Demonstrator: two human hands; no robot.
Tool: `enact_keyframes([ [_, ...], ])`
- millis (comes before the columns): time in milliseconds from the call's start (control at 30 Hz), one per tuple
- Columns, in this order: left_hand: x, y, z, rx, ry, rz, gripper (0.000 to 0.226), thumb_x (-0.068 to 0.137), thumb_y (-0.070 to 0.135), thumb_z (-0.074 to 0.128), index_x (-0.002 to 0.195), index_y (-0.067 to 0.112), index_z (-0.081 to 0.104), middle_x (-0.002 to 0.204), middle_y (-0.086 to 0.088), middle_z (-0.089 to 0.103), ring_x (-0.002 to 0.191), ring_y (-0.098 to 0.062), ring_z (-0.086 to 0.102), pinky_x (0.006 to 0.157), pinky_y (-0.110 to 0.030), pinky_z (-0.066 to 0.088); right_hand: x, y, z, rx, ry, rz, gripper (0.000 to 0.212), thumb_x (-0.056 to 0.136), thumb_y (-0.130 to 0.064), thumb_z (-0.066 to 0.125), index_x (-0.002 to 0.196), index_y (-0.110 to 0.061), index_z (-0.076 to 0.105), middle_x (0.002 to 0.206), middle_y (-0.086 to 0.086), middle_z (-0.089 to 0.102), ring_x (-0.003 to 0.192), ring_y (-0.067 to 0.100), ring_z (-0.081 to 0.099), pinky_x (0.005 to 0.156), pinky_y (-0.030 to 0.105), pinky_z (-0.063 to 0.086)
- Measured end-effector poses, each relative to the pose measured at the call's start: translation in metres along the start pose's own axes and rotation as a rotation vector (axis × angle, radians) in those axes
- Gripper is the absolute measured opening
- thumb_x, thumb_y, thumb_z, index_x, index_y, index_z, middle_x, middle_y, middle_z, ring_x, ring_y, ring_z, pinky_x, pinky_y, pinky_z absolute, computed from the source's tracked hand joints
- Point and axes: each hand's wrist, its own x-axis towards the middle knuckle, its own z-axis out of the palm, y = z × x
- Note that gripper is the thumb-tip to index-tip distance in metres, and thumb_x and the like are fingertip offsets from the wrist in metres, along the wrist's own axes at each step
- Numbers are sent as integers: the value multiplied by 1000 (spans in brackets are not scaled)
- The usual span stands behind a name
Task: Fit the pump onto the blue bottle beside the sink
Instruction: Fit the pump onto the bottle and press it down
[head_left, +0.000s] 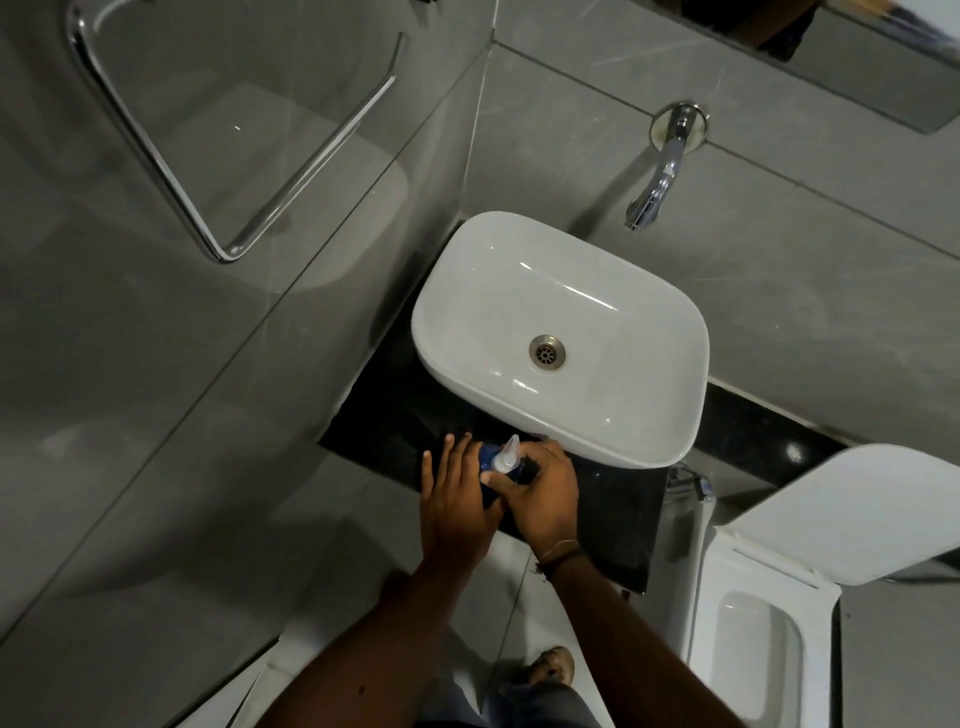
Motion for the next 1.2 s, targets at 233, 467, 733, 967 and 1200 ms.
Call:
enact_keyframes([
  [233, 2, 0, -1, -32, -19, -27, 77, 89, 58, 57, 142, 4, 53, 150, -13, 55, 149, -30, 38, 123, -59, 25, 2, -7, -42, -364, -166, -489, 57, 87, -22, 77, 143, -22, 63, 149, -1, 61, 139, 15, 53, 120, 37, 42],
  [467, 1, -2, 1, -21, -27, -27, 82, 89, 68, 48, 144, 8, 51, 152, -11, 53, 150, -28, 35, 125, -56, 22, 7, -20, -48, -671, -52, -486, 44, 90, -53, 66, 129, -34, 71, 124, -9, 74, 110, 18, 68, 90, 35, 57],
  [733, 1, 3, -4, -37, -22, -24, 88, 98, 69, 14, 142, 4, 54, 149, -12, 56, 148, -30, 39, 121, -59, 28, -7, -25, -20, -630, 119, -296, 39, 88, -61, 65, 116, -35, 76, 93, -5, 82, 84, 18, 78, 69, 29, 58],
  [967, 0, 4, -7, 7, -56, -17, 77, 97, 61, 30, 144, 5, 52, 153, -12, 51, 150, -30, 35, 123, -59, 25, -7, -24, -11, -545, 128, -202, 34, 86, -63, 62, 89, -31, 74, 73, -6, 75, 68, 15, 72, 59, 23, 48],
  [1200, 1, 1, -4, -35, -50, -31, 75, 91, 59, 46, 144, 6, 52, 152, -11, 52, 150, -30, 36, 124, -57, 24, -8, -12, -11, -335, 170, -72, 57, 81, -81, 56, 108, -36, 76, 84, -10, 79, 79, 8, 74, 76, 32, 63],
])
